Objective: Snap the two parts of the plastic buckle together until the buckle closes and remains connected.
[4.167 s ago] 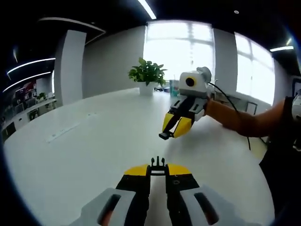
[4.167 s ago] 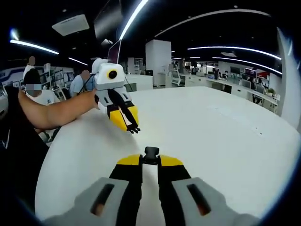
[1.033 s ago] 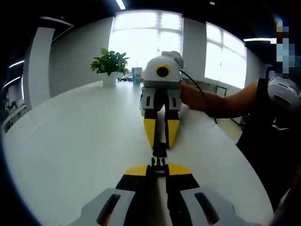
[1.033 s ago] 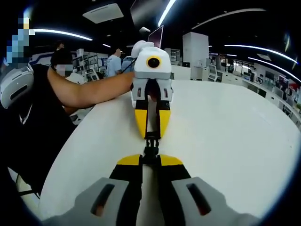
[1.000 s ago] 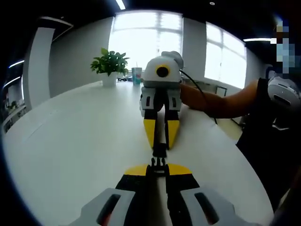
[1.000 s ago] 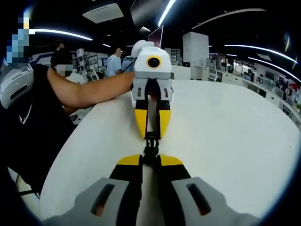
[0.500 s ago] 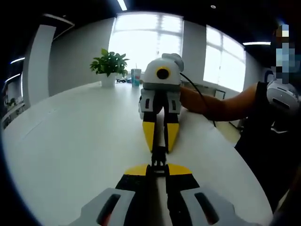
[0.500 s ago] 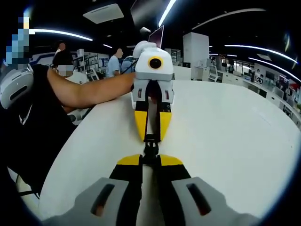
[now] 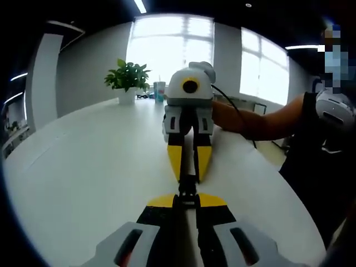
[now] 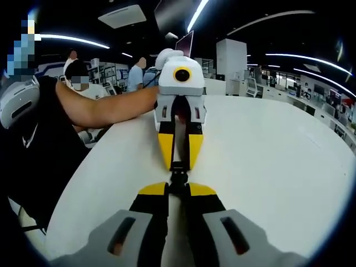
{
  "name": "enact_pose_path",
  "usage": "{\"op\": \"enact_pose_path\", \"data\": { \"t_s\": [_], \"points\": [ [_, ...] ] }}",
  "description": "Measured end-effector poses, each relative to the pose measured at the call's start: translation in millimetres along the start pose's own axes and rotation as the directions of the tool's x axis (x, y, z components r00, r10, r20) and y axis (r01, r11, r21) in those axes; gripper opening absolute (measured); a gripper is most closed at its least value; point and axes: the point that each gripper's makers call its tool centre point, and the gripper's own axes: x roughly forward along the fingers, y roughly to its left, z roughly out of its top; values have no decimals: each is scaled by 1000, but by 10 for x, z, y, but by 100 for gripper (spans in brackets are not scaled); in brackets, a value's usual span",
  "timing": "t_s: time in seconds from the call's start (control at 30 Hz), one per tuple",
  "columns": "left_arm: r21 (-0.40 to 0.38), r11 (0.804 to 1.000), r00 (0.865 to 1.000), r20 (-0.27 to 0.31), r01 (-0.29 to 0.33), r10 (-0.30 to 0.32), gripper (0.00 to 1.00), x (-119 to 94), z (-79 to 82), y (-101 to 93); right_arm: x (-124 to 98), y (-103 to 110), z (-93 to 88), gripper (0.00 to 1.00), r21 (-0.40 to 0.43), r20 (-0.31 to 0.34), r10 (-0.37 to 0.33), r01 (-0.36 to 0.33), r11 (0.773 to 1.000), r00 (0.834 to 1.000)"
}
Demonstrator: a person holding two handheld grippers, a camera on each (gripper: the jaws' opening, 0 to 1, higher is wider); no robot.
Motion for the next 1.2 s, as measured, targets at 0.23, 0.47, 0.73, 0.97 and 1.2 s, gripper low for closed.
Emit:
{"op": "enact_pose_path", "data": {
  "t_s": [0.23,0.47,0.73,0.97,1.2],
  "points": [
    [9,1000,1000,-8,0,0,10,43,5,-33,-4,0,3,10,-4,-1,3,-3,1000,1000],
    [14,1000,1000,-11,18,-18,10,90,21,-102,-6,-6,-9,9,-12,-19,16,-16,1000,1000],
    [21,999,1000,-14,28,-28,9,96,32,-86,0,12,-6,8,-18,-20,30,-30,999,999],
    [19,999,999,-11,44,-44,8,91,38,-59,4,19,2,8,-17,-17,47,-47,999,999],
    [10,997,997,-8,79,-79,7,79,27,-101,10,83,4,7,-30,-19,83,-84,996,996]
  ]
}}
